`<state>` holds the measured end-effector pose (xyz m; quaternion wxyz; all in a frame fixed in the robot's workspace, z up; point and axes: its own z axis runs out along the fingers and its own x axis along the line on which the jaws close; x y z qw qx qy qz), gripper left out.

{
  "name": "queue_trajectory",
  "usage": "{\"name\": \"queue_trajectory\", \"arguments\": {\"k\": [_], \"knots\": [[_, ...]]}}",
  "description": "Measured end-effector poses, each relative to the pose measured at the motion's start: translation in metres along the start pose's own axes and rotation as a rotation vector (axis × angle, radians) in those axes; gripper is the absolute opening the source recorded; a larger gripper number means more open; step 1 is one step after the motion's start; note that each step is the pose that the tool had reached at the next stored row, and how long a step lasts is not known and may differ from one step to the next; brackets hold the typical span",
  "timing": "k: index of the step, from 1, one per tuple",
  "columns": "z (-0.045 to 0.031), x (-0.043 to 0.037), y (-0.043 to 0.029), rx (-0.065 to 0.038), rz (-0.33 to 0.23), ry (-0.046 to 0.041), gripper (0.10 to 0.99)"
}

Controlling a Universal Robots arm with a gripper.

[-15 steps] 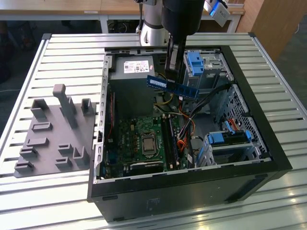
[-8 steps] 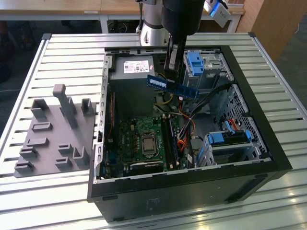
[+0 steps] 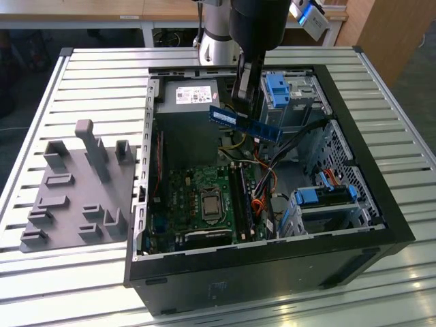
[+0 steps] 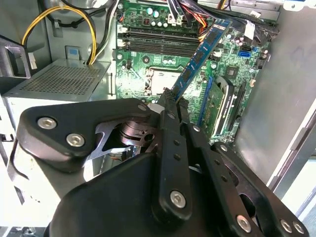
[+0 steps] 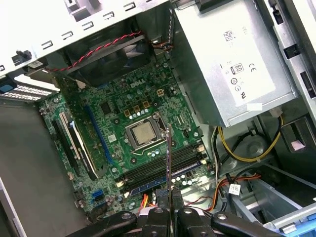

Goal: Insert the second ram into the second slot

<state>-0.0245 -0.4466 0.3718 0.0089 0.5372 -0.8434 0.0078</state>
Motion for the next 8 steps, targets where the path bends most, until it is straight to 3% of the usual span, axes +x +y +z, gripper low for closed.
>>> {"name": "queue_trajectory", "arguments": {"k": [8], "knots": [[0.0,0.0,0.0,-0.001,0.03,0.0005,0.141]]}}
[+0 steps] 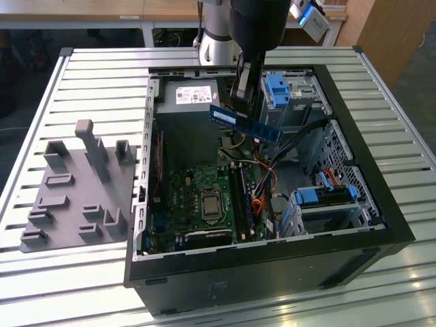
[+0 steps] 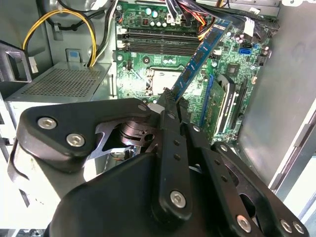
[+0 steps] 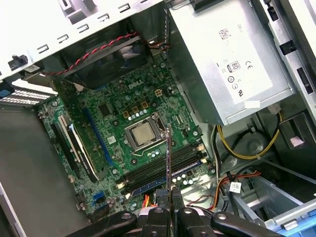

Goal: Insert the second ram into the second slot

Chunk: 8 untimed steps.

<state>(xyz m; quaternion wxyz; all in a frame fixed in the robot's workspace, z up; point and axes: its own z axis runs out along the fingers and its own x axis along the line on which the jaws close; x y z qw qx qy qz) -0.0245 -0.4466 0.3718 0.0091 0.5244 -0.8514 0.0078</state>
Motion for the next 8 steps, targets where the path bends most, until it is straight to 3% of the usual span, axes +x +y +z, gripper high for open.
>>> {"name": "queue_trajectory", "arguments": {"k": [8], "knots": [[0.0,0.0,0.0,-0.001,0.023,0.0002,0.141]]}}
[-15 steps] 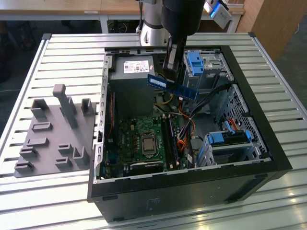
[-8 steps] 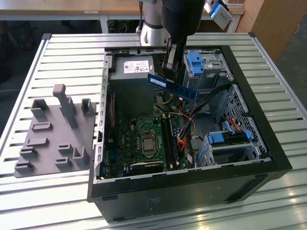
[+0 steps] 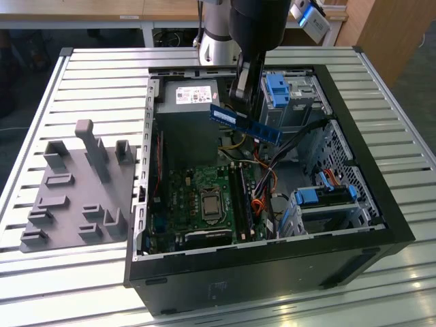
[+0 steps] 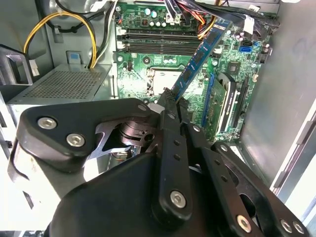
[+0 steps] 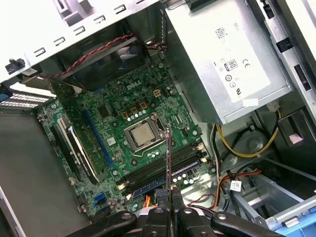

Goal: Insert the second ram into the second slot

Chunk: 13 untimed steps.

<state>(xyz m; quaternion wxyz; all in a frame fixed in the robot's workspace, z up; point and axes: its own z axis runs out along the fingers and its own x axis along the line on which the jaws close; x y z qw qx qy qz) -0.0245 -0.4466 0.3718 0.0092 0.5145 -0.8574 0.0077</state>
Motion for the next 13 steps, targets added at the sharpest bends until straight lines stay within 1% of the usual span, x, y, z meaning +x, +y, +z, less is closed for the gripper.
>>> {"name": "queue_trajectory", "arguments": {"k": [13], "knots": [[0.0,0.0,0.0,-0.001,0.04,0.0001,0.141]]}}
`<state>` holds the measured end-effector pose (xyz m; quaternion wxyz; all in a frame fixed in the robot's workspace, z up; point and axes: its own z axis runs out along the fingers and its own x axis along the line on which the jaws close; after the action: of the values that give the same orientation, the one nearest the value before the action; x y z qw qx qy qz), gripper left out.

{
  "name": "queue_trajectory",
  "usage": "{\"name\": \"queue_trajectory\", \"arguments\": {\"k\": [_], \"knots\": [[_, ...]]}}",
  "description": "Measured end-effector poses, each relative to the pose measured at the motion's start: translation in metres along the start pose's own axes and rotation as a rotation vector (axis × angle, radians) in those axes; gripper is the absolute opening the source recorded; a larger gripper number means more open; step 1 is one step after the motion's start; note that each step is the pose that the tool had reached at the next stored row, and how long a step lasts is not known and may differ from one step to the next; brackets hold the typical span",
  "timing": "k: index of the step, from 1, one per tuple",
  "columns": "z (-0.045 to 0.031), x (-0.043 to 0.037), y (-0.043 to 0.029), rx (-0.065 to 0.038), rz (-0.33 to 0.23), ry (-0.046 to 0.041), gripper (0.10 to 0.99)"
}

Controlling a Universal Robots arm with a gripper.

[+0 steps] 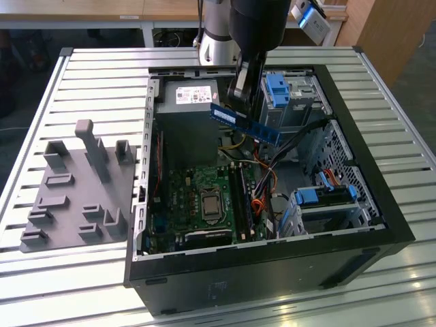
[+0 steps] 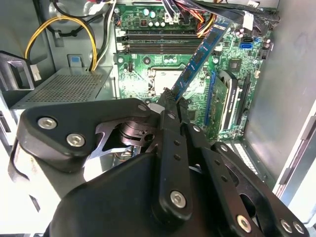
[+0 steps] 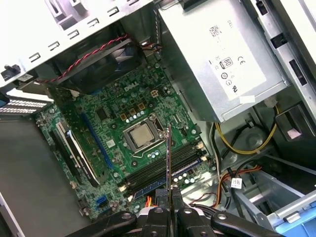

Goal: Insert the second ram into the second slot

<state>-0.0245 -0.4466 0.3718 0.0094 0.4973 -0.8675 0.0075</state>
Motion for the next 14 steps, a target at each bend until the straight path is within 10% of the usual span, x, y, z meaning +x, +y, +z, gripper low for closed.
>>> {"name": "queue_trajectory", "arguments": {"k": [14], "knots": [[0.0,0.0,0.0,-0.001,0.045,0.0002,0.141]]}}
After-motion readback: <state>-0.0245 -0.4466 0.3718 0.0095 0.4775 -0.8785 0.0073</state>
